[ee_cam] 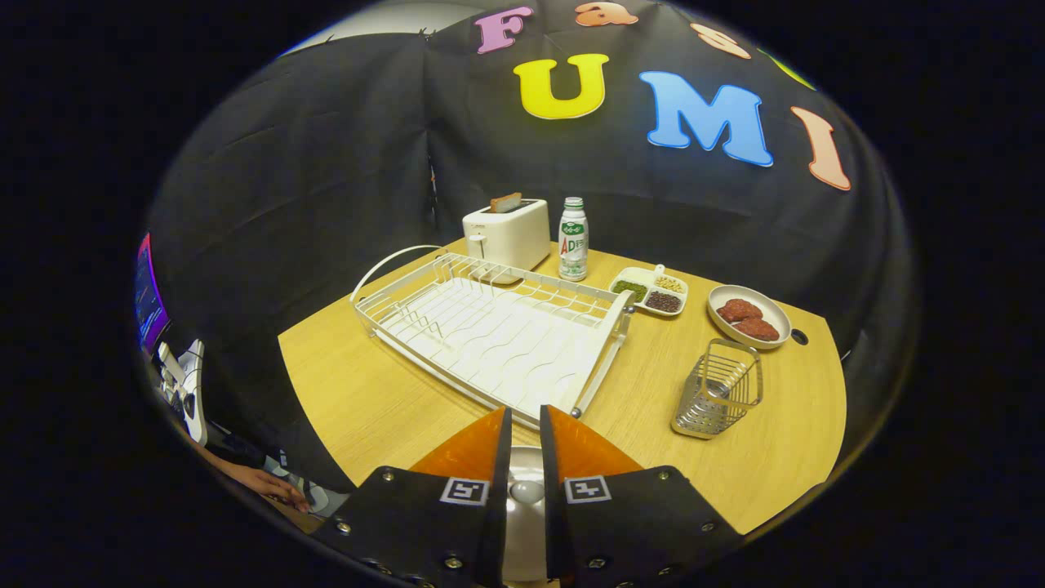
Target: Take the plate from the dish rack, then take the spoon from the basket and place it into the plate.
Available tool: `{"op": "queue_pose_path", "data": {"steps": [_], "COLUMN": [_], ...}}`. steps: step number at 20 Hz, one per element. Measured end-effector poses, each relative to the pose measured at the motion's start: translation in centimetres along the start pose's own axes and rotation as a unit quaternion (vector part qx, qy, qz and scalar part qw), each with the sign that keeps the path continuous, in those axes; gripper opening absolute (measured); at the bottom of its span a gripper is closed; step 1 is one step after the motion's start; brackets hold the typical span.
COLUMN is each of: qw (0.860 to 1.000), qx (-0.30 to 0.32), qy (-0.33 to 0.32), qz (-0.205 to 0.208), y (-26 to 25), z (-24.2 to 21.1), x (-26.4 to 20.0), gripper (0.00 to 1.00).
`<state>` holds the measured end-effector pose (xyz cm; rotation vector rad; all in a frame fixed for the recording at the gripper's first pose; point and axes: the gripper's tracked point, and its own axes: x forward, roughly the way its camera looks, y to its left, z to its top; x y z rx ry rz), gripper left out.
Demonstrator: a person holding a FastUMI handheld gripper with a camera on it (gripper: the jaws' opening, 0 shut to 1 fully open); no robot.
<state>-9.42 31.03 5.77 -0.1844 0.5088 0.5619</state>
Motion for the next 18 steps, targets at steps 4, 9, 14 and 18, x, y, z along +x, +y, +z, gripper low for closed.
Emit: {"op": "queue_pose_path", "data": {"steps": [4,9,14,18], "qw": [0.999,0.985,0.963,0.943], "qx": [0.021,0.051,0.072,0.089], "qy": [-0.027,-0.102,-0.174,-0.236], "qz": [-0.039,-0.126,-0.195,-0.215], "y": [-3.2,-8.6,-13.0,-14.5], "z": [1.2,5.5,9.9,12.8], "x": [-1.8,-6.4,-11.8,-15.2], "gripper": [0.19,0.19,0.19,1.0]}}
